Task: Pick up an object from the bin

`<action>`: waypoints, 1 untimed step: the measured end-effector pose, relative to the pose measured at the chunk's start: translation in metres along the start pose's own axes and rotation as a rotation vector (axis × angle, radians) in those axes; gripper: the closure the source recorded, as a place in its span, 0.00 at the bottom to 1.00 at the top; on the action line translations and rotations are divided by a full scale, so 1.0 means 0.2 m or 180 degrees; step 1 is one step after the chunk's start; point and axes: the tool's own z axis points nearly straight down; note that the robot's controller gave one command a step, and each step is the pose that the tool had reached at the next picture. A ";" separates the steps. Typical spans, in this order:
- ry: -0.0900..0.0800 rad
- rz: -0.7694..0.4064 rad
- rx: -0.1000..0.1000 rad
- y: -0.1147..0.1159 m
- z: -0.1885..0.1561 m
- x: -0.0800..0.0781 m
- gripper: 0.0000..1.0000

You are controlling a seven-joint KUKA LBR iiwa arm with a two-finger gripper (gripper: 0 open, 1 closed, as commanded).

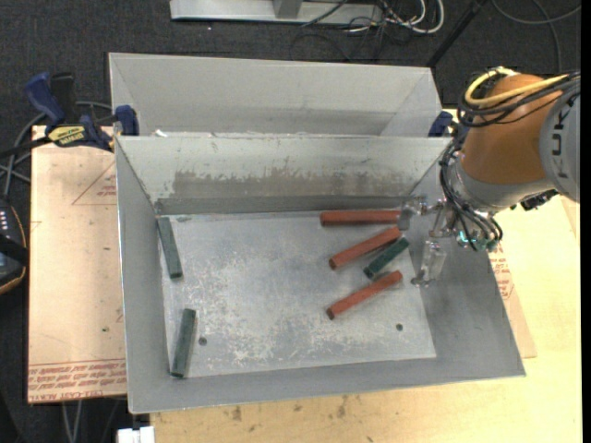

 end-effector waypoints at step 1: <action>-0.0036 -0.0309 -0.0002 0.30 0.34 0.08 0.00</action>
Offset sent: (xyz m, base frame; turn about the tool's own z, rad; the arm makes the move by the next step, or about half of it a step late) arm -0.0168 0.0570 -0.0663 -0.0930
